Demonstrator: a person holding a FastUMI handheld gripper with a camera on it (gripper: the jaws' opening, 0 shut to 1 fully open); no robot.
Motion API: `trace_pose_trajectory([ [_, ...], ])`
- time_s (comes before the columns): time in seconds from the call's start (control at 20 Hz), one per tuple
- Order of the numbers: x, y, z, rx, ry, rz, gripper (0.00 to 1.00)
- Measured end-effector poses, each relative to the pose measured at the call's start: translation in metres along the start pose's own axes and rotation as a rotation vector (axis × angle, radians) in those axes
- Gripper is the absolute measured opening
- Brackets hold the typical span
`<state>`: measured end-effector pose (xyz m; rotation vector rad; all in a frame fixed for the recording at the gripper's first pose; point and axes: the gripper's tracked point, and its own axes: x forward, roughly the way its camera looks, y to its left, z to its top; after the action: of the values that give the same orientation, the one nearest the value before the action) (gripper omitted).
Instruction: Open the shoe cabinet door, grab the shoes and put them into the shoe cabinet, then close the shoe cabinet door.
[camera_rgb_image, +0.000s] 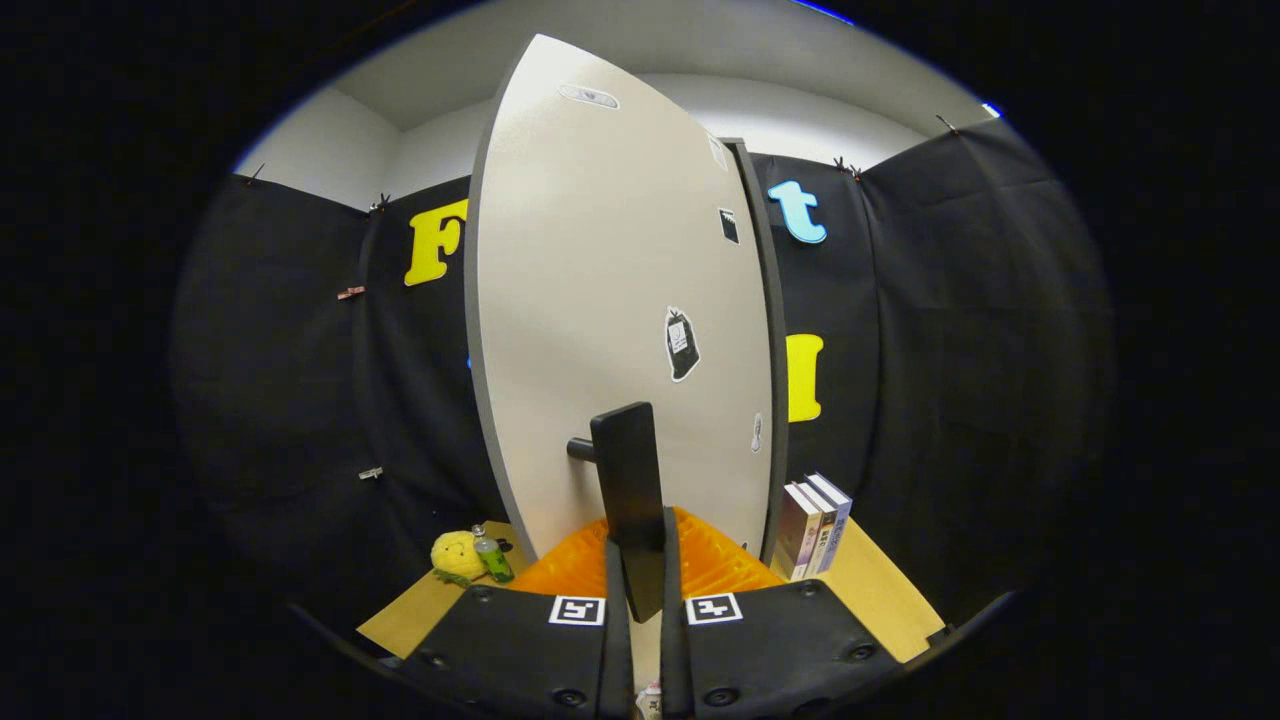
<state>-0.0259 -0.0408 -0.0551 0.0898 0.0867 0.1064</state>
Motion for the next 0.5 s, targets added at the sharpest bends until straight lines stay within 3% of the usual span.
trace_pose_trajectory([
  [0.5, -0.032, -0.085, 0.012, -0.028, 0.010, -0.047, 0.14],
])
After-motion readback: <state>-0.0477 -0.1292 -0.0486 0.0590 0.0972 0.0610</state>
